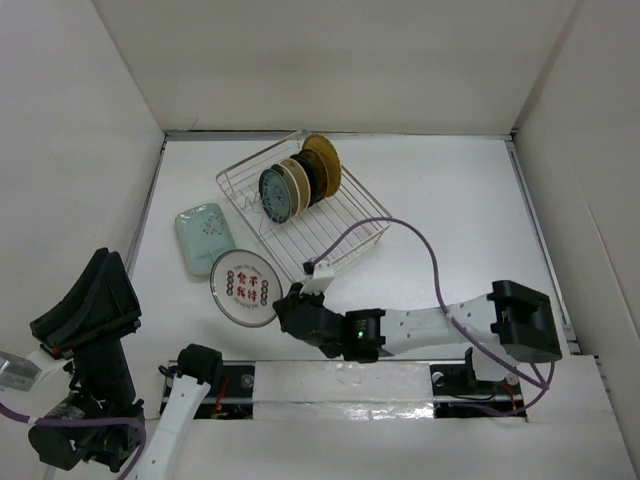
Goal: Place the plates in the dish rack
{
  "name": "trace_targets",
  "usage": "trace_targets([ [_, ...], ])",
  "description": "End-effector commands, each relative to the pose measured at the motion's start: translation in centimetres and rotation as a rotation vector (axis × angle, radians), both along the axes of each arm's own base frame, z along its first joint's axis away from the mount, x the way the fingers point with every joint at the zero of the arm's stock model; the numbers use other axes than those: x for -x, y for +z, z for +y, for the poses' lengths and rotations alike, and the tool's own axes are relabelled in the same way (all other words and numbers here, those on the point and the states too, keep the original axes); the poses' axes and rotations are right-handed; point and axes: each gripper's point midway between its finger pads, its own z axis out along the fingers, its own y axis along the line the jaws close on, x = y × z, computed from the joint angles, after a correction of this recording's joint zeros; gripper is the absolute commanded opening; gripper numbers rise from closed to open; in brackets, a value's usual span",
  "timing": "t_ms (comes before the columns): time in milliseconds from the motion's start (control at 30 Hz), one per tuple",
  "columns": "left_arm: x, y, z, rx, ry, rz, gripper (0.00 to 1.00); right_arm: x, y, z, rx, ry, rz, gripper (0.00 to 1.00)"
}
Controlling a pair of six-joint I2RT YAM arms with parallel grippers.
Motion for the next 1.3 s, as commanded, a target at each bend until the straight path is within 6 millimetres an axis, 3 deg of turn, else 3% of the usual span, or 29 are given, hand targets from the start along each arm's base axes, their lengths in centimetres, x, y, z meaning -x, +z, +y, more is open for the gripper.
trace_targets([
  [0,0.8,1.1,0.3,0.000,0.006,-0.035,0.29,-5.2,7.4,-3.3,0.102,-0.118,-0.249,0.00],
  [67,0.6,1.1,0.1,-0.001,-0.003,-0.031,0.29,-9.3,10.2,-4.5,0.130,-0.168,-0.313,0.00],
  [133,0.6,1.1,-0.1,-0.004,-0.009,-0.031,0.29,-12.3,11.6,-4.9,0.159,-0.182,-0.355,0.00],
  [167,0.5,1.0,-0.2,-0.009,-0.014,-0.030,0.29,-14.9,12.0,-5.7,0.186,-0.207,-0.366,0.00],
  [233,0.3,1.1,-0.3,-0.010,-0.012,-0.030,0.29,-17.8,13.1,-4.9,0.252,-0.216,-0.401,0.00],
  [267,0.3,1.0,-0.5,-0.015,-0.019,-0.029,0.29,-19.6,13.3,-5.6,0.294,-0.254,-0.412,0.00],
  [300,0.3,1.0,-0.6,-0.016,-0.022,-0.031,0.29,-20.9,15.1,-5.5,0.310,-0.273,-0.447,0.00],
  [333,0.2,1.0,-0.7,-0.019,-0.025,-0.032,0.29,-22.2,13.6,-4.9,0.358,-0.276,-0.442,0.00],
  [400,0.0,0.9,-0.7,-0.022,-0.024,-0.025,0.29,-24.6,13.4,-5.7,0.433,-0.320,-0.453,0.00],
  [500,-0.2,0.8,-0.5,-0.021,-0.011,-0.021,0.29,-27.2,12.3,-5.1,0.494,-0.333,-0.433,0.00],
  [533,-0.2,0.8,-0.5,-0.021,-0.008,-0.019,0.29,-28.1,12.9,-5.2,0.488,-0.352,-0.438,0.00],
  [567,-0.3,0.7,-0.5,-0.020,-0.005,-0.018,0.29,-28.4,11.6,-4.6,0.513,-0.334,-0.427,0.00],
  [833,-0.1,0.8,-0.6,-0.021,-0.014,-0.026,0.29,-29.6,7.6,-3.1,0.519,-0.276,-0.364,0.00],
  [1033,-0.1,0.8,-0.6,-0.020,-0.014,-0.027,0.29,-28.2,4.0,-0.7,0.567,-0.235,-0.322,0.00],
  [1100,-0.1,0.8,-0.6,-0.020,-0.014,-0.029,0.29,-28.3,3.8,-1.1,0.579,-0.252,-0.318,0.01],
  [1167,0.0,0.8,-0.6,-0.018,-0.018,-0.031,0.29,-28.2,4.8,-1.0,0.550,-0.255,-0.319,0.10],
  [1200,0.0,0.8,-0.6,-0.019,-0.019,-0.031,0.29,-28.1,5.4,-1.0,0.538,-0.256,-0.323,0.22],
  [1233,-0.1,0.8,-0.7,-0.019,-0.019,-0.030,0.29,-28.0,6.1,-1.0,0.525,-0.254,-0.329,0.28],
  [1267,-0.1,0.8,-0.7,-0.019,-0.019,-0.030,0.29,-27.4,7.7,-0.6,0.492,-0.244,-0.348,0.38],
])
